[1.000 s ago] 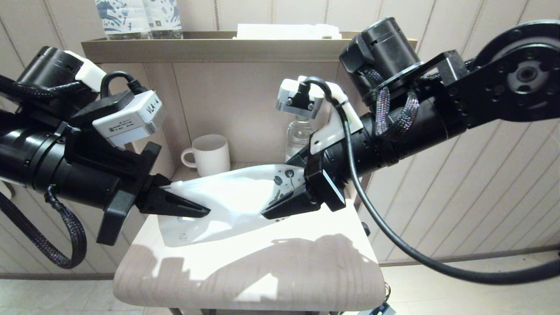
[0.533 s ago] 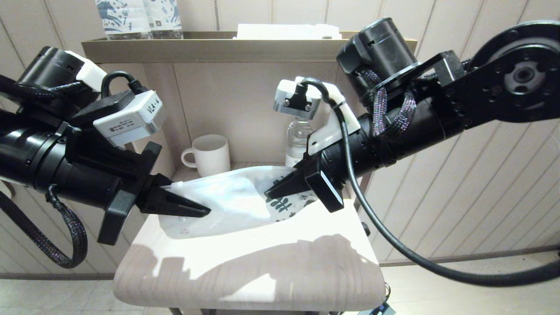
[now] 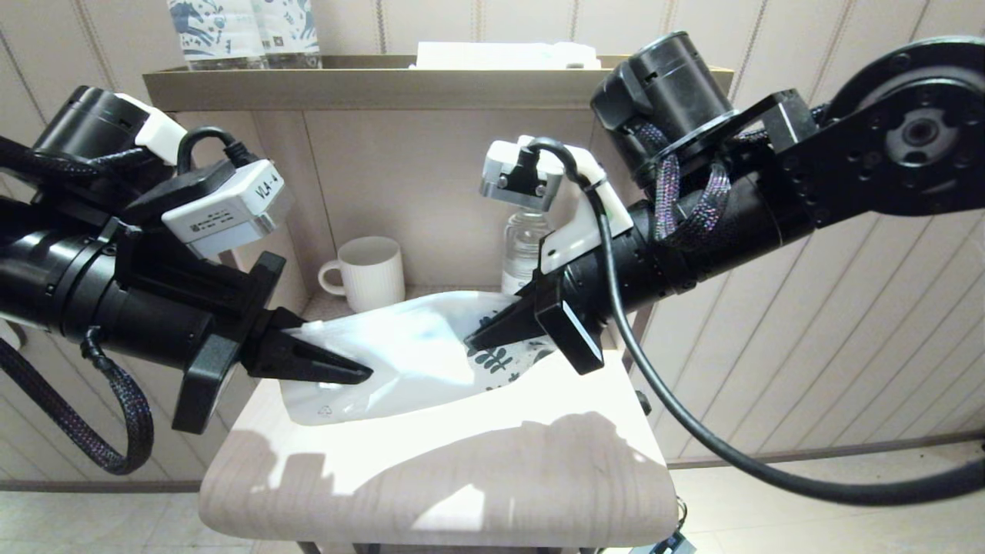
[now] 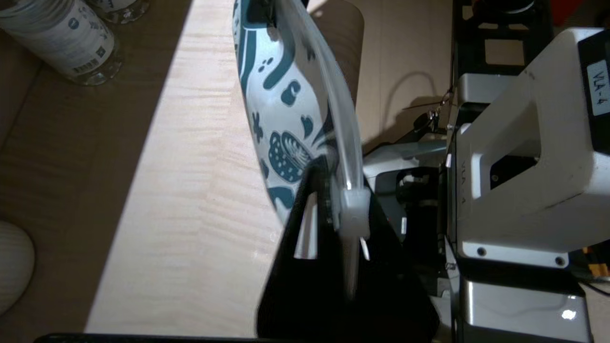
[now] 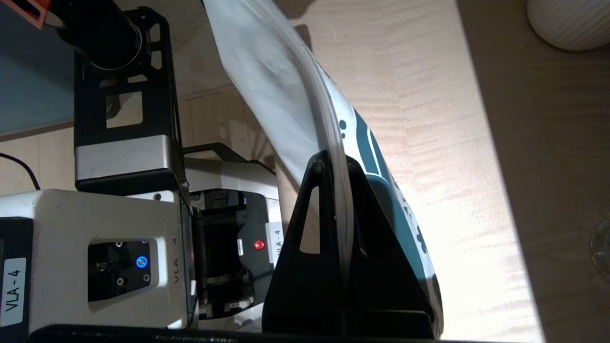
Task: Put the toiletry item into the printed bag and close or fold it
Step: Hand it to the other hand
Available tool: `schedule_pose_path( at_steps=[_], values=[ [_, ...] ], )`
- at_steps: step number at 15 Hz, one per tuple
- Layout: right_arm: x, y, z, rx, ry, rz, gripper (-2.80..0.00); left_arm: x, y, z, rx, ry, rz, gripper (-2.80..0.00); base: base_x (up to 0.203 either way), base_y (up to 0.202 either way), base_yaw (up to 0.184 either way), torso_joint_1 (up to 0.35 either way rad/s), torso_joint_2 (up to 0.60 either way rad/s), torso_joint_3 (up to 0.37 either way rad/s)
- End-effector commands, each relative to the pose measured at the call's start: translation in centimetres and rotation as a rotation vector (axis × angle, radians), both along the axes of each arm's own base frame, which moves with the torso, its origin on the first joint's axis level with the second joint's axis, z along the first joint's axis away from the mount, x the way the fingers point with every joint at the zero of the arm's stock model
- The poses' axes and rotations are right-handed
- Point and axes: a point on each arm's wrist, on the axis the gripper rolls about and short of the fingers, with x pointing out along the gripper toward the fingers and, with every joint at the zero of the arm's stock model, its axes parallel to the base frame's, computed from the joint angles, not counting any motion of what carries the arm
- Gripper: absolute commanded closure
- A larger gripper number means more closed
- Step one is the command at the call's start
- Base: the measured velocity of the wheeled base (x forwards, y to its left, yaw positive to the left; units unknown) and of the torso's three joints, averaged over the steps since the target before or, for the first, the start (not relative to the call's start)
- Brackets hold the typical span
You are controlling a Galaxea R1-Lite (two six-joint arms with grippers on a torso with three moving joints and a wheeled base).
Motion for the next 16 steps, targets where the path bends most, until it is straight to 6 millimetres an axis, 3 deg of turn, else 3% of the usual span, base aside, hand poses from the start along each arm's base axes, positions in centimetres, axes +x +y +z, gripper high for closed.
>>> schedule_pose_path(
  at_steps=[1, 16],
  values=[
    [0.0, 0.1, -0.1, -0.001, 0.002, 0.005, 0.00, 0.0, 0.0, -0.3, 0.003, 0.009, -0.006, -2.80, 0.000, 0.000, 0.000, 0.000, 0.00, 0.000],
    [0.2, -0.2, -0.5, -0.013, 0.010, -0.001, 0.00, 0.6, 1.7, 0.1, 0.037, 0.000, 0.088, -2.80, 0.000, 0.000, 0.000, 0.000, 0.00, 0.000]
  ],
)
